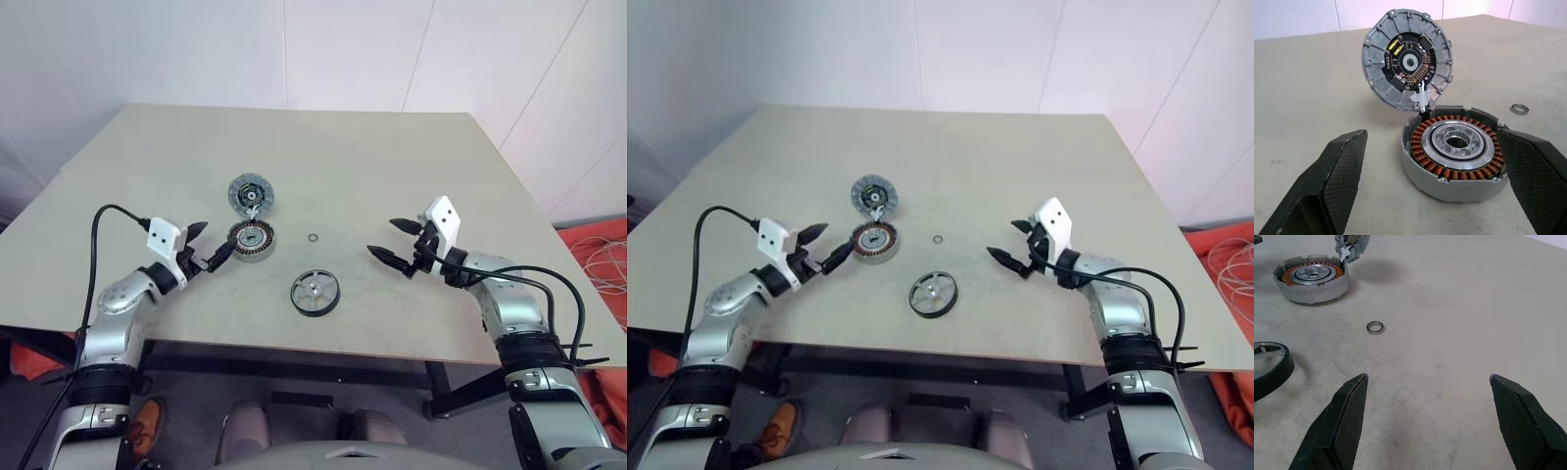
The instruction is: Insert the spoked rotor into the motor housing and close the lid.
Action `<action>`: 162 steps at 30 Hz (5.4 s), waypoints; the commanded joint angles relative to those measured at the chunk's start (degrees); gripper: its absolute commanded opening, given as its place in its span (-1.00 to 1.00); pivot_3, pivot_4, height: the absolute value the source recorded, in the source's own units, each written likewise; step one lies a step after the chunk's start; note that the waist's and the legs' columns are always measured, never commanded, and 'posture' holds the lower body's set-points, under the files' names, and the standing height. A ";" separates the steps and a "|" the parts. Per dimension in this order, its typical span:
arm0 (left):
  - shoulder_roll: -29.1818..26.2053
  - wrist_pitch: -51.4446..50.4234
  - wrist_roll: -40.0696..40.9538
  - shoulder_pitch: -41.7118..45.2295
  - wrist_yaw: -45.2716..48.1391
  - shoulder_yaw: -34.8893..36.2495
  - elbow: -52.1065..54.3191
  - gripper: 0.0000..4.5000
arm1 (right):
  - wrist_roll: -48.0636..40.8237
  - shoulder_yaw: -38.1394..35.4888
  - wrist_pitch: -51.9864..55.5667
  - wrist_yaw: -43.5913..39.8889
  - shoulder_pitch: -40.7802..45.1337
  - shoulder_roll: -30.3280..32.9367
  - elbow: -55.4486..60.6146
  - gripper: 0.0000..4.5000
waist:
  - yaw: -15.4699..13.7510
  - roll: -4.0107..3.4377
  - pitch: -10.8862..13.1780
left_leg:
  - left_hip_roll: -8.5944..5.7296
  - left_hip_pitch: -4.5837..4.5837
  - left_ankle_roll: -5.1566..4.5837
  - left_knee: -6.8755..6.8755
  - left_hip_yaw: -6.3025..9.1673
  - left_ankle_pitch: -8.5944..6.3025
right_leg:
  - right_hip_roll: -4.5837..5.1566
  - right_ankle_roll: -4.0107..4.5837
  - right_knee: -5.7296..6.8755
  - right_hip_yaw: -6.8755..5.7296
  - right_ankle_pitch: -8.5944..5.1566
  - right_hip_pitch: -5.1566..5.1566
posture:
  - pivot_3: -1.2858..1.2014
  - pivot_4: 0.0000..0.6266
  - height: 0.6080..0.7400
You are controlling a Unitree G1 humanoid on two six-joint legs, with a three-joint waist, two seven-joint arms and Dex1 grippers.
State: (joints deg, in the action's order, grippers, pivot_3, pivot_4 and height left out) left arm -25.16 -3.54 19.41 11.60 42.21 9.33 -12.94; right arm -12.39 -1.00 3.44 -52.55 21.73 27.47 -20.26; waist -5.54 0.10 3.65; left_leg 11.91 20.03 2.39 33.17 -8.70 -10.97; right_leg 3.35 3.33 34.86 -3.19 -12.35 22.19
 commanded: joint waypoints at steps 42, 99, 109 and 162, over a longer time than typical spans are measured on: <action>-1.68 -1.37 3.94 -6.32 3.89 1.33 11.02 0.99 | -39.72 -17.16 89.06 30.30 19.70 -0.87 -0.27 1.00 | -1.40 -0.09 -0.01 | 0.01 -0.04 0.34 -0.04 0.00 0.19 | 0.00 -0.01 0.05 0.01 0.00 0.03 | 0.03 -1.00 1.00; -0.58 -0.76 2.45 -3.08 4.02 -0.97 7.83 1.00 | -74.67 -23.32 72.82 60.86 13.78 2.93 -8.27 -0.87 | -1.67 -0.12 -0.04 | -0.08 0.06 0.53 -0.09 0.02 0.30 | -0.04 -0.47 0.04 -0.01 -0.21 0.10 | 0.03 -1.00 1.00; -0.63 -0.80 2.13 -2.89 4.06 -0.86 7.60 1.00 | -62.62 -22.97 72.49 54.94 13.55 2.22 -9.27 -0.87 | -1.61 -0.12 -0.04 | -0.08 0.10 0.53 -0.08 0.02 0.30 | -0.04 -0.44 0.06 -0.01 -0.20 0.14 | 0.03 -1.00 1.00; -17.34 -11.13 -11.98 14.36 18.91 -19.35 8.46 1.00 | -18.66 2.80 37.99 5.32 9.99 12.72 28.15 0.99 | -1.93 -0.16 -0.06 | -0.03 0.04 0.17 -0.02 0.02 0.11 | 0.03 -0.07 0.13 0.02 -0.01 0.09 | 0.03 -1.00 1.00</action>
State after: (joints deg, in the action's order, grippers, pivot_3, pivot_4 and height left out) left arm -41.53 -14.67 9.22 23.48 58.01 -7.95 -4.83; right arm -29.55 2.31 41.05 -46.04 31.35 40.18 4.76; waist -7.47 -0.06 3.60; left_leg 11.88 20.08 2.55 33.18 -8.67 -10.86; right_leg 3.39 3.27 34.99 -3.17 -12.35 22.27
